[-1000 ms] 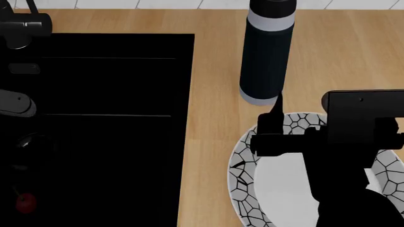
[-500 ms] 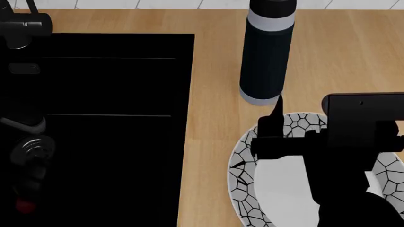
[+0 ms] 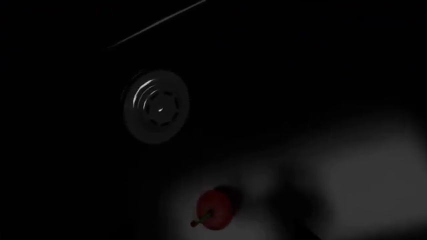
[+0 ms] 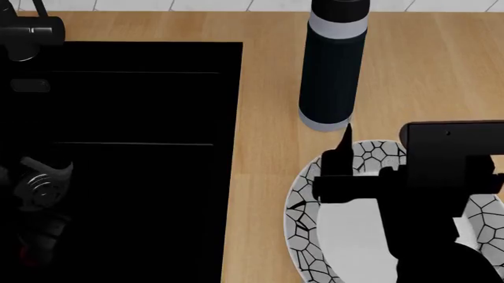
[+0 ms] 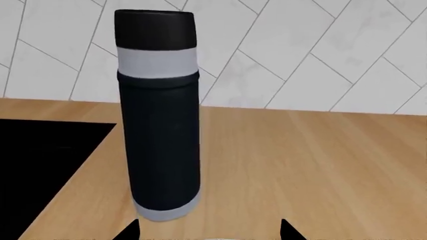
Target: Pick the cherry from the sink and place it on the plate located on the counter
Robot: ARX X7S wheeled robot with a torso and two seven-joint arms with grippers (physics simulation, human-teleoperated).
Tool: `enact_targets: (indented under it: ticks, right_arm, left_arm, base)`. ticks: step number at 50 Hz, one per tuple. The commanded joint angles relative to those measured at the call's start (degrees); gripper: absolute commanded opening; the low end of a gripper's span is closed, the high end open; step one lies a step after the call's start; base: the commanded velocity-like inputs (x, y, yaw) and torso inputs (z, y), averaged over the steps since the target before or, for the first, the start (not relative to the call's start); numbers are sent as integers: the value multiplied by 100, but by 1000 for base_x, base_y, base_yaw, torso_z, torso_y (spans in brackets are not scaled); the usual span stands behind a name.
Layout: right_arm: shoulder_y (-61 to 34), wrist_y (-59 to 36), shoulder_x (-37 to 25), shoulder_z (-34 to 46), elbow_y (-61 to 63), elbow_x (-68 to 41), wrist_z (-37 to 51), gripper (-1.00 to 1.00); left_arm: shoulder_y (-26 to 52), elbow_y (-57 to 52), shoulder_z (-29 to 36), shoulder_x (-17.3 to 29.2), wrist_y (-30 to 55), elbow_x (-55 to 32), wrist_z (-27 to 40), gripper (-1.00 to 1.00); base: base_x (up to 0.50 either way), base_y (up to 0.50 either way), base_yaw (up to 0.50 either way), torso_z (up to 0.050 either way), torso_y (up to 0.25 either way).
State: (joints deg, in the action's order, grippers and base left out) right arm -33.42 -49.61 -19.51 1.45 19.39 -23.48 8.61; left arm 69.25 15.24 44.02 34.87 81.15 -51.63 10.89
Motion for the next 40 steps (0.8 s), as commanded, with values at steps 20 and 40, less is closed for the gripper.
enact_targets:
  ticks: [20,40]
  right_arm:
    - [30,10,-68,-8,5,-30,63,100]
    - [49,64,-71,31,-68,-36,84,100]
  left_arm:
    - [13,1236,959,-284,-917,576,-677,100]
    - [-69,2252,1336,-664,-1628,996,-1107,100]
  base:
    - [0,0,0,0,0]
    - [0,0,0,0,0]
